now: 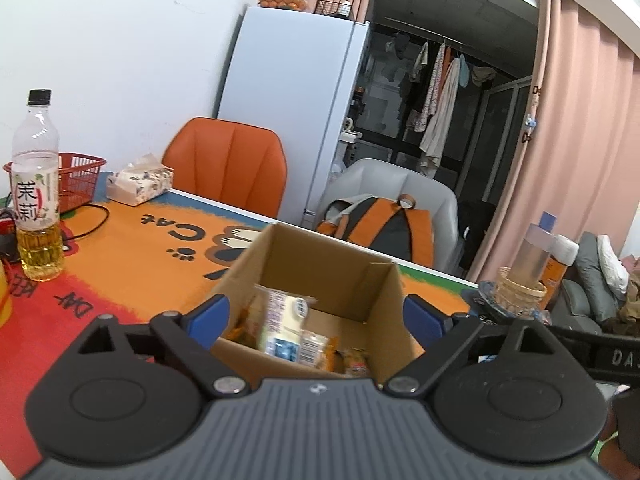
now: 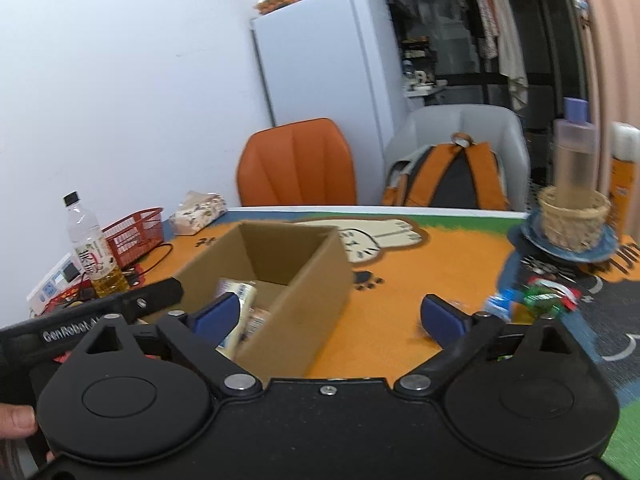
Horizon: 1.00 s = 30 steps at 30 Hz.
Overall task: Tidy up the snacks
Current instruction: 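Move both open grippers back over the snack pile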
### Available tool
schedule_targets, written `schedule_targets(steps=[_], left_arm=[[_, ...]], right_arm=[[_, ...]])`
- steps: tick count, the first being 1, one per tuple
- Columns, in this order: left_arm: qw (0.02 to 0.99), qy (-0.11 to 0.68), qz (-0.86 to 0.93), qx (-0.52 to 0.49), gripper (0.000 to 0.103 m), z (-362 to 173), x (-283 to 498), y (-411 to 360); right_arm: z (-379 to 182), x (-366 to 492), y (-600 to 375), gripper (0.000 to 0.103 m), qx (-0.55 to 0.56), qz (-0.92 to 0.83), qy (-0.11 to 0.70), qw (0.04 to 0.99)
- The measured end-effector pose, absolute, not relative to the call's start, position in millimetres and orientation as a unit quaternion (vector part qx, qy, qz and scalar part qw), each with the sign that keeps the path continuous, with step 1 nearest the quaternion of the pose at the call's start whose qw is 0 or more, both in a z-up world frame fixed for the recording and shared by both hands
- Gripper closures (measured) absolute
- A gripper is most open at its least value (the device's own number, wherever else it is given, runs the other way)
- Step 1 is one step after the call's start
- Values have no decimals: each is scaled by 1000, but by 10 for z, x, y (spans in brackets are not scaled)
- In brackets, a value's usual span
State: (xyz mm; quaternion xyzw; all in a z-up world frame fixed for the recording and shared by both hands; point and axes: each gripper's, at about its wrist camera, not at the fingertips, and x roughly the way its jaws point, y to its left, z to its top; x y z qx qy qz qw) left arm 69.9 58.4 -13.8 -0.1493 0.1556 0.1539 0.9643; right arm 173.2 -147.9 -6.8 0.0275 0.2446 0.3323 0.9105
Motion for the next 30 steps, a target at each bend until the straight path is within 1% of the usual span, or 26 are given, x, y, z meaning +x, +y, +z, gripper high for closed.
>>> schedule_targets(steps=[3, 13, 20, 22, 25, 27, 30], left_arm=[[965, 162, 140, -154, 9, -139, 721, 477], [969, 174, 89, -153, 9, -80, 818, 48], [972, 186, 48, -134, 8, -113, 921, -261], [971, 198, 39, -126, 8, -142, 978, -365], [970, 207, 23, -122, 8, -176, 1060, -496], [970, 212, 15, -116, 8, -206, 1100, -565], [969, 220, 9, -108, 8, -263, 1165, -672]], right_arm=[[-114, 1745, -1706, 0, 38, 313, 253, 915], [-146, 1752, -2382, 0, 63, 260, 260, 928], [-189, 1740, -2769, 1, 75, 226, 255, 937], [-222, 1742, -2848, 2, 79, 219, 256, 938], [-290, 1768, -2961, 7, 87, 216, 263, 936], [-347, 1788, -3011, 12, 86, 213, 269, 936], [-425, 1811, -3091, 18, 91, 208, 279, 933]])
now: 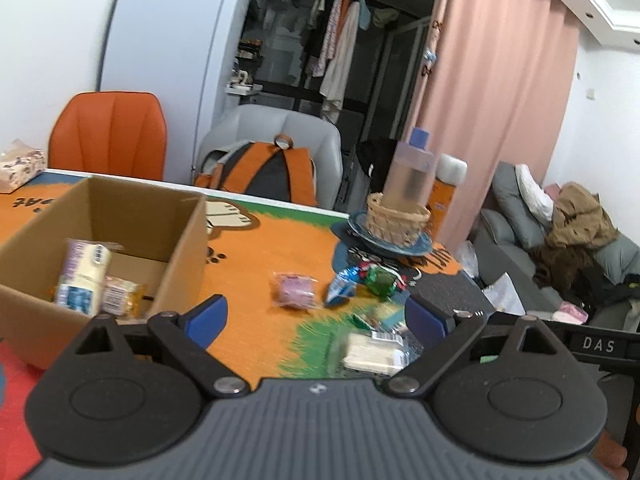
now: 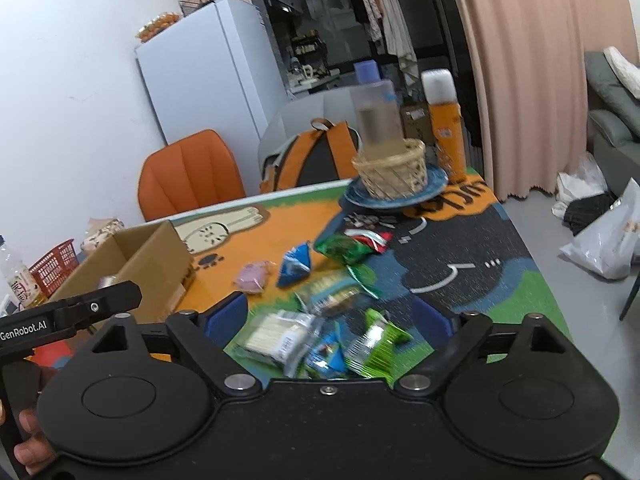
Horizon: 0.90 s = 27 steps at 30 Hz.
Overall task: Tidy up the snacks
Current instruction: 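Move both open grippers back over the snack pile, then close the left gripper on the white bread pack while the right grasps the green candy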
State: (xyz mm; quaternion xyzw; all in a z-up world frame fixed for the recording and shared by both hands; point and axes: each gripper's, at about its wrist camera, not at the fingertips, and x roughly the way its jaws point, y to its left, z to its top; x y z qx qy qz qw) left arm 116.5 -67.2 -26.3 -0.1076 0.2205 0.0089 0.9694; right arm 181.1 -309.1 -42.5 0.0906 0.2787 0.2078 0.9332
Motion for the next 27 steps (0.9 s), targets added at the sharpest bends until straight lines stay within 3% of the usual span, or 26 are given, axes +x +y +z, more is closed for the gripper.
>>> schedule_targets(steps=[17, 27], left_arm=[[960, 266, -12, -92, 8, -602, 1590, -919], [953, 287, -27, -92, 8, -792, 1824, -1061]], right_arm=[[-917, 2122, -3217, 52, 115, 186, 331, 918], [-1045, 2279, -3212, 53, 119, 186, 340, 914]])
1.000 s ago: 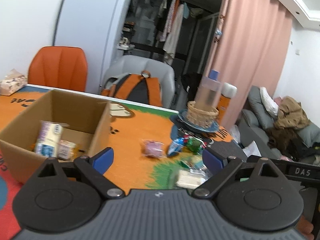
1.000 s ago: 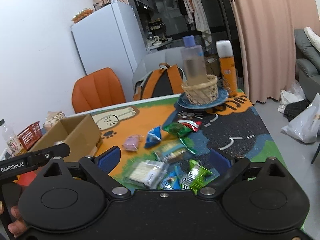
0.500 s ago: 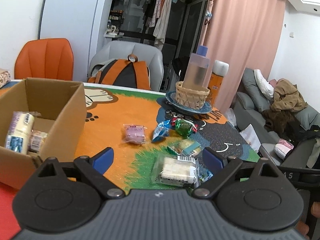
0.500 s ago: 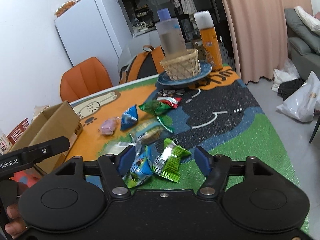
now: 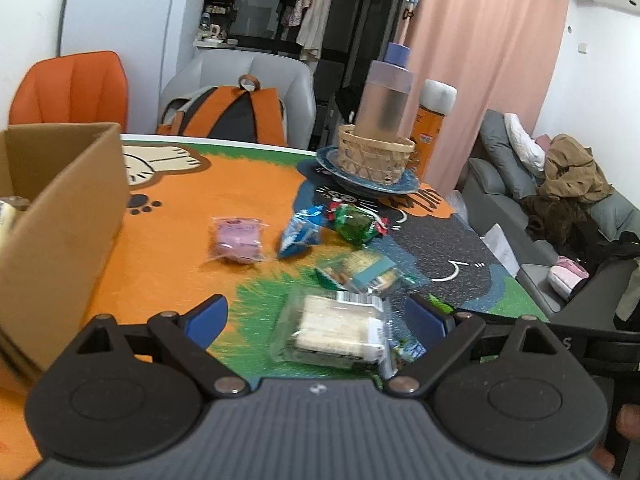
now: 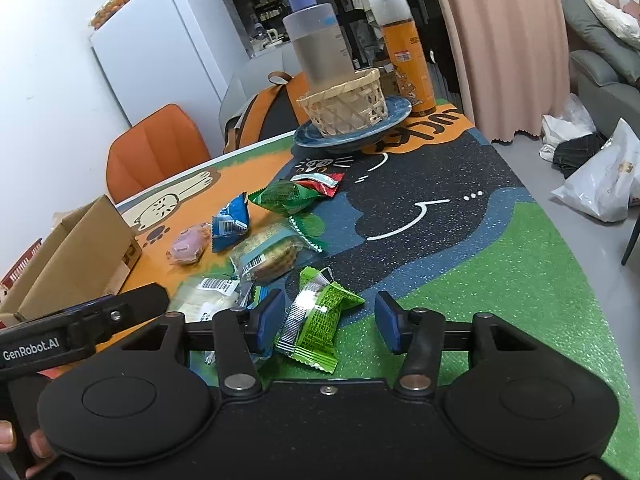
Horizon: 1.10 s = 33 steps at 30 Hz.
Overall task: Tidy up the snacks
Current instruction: 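Close the left gripper on the white bread pack while the right grasps the green candy, then carry the bread pack in the left gripper to the box while the right carries the green candy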
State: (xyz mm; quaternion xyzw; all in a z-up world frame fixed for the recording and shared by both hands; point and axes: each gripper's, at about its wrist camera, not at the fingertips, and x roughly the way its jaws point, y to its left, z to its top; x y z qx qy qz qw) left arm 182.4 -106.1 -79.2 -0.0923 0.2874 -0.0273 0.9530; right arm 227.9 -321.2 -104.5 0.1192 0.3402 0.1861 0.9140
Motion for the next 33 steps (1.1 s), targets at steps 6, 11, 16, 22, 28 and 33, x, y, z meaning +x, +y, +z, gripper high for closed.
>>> schedule_targets(steps=[6, 11, 16, 22, 28, 33], left_arm=[[948, 303, -32, -92, 8, -922, 1959, -1129], [944, 311, -38, -99, 8, -980, 2044, -1162], [940, 324, -43, -96, 8, -1089, 2128, -1250], [943, 323, -34, -70, 11, -1109, 2119, -1319], [946, 318, -18, -59, 39, -1086, 2073, -1258], [948, 307, -7, -79, 42, -1034, 1981, -1126]], right_arm=[[-1120, 2309, -3130, 60, 95, 195, 341, 915], [-1120, 2294, -3147, 73, 89, 192, 342, 916], [-1113, 2247, -3203, 73, 87, 189, 342, 916], [-1119, 2249, -3266, 73, 90, 179, 343, 918], [-1117, 2230, -3253, 73, 102, 189, 343, 914], [-1040, 2175, -3228, 73, 102, 193, 332, 918]])
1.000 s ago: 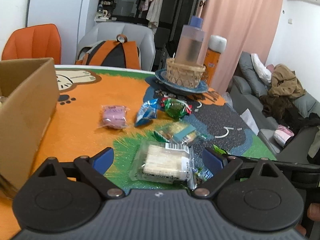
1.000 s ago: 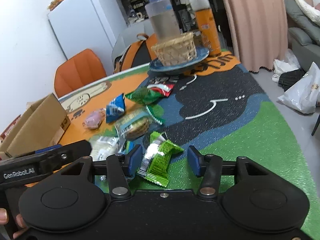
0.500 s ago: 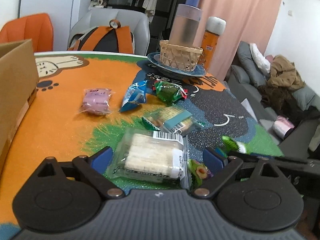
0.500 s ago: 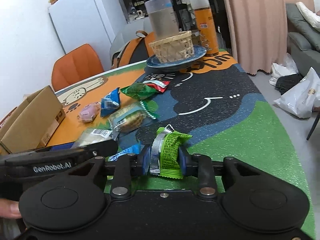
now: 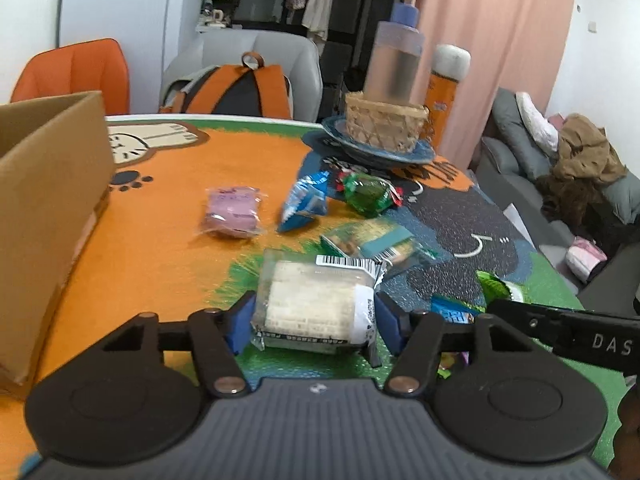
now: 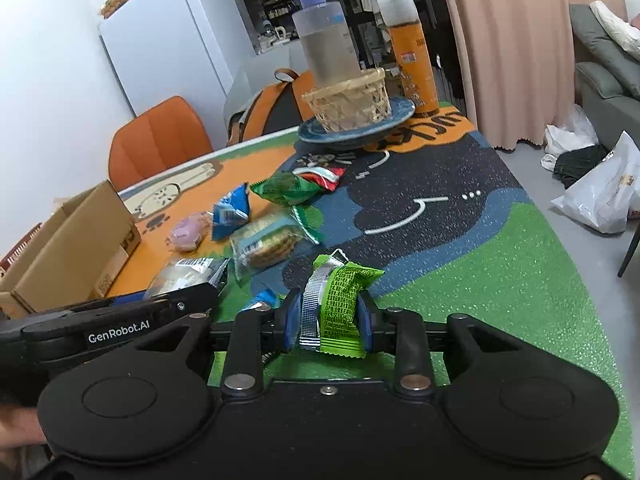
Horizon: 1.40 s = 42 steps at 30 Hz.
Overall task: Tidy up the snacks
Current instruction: 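Carry the bread pack in the left gripper to the box while the right carries the green candy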
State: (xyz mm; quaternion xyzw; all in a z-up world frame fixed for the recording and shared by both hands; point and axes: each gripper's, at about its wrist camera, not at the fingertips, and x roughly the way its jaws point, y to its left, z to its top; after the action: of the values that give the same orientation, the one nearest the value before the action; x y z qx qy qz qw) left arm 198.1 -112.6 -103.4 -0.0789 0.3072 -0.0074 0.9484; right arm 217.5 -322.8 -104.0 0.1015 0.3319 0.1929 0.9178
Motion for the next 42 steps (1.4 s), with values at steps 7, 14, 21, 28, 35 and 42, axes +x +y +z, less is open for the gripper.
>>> schedule_targets(steps=[7, 14, 21, 28, 35, 42], left_arm=[[957, 277, -3, -88, 42, -810, 1823, -1016], [962, 255, 4, -99, 42, -613, 1695, -863], [967, 230, 19, -106, 42, -425, 1564, -694], [971, 208, 37, -113, 42, -262, 1411, -470], [970, 203, 57, -120, 42, -204, 1285, -225], [969, 197, 78, -128, 42, -156, 1164, 27]], right_arm=[[-887, 2124, -3099, 73, 99, 205, 314, 922], [-769, 2073, -2921, 73, 94, 219, 301, 923], [-609, 2027, -2777, 73, 93, 233, 283, 926], [-480, 2010, -2547, 73, 82, 253, 269, 926], [-383, 1988, -2268, 73, 70, 272, 262, 923], [-275, 1958, -1997, 73, 60, 292, 254, 920]])
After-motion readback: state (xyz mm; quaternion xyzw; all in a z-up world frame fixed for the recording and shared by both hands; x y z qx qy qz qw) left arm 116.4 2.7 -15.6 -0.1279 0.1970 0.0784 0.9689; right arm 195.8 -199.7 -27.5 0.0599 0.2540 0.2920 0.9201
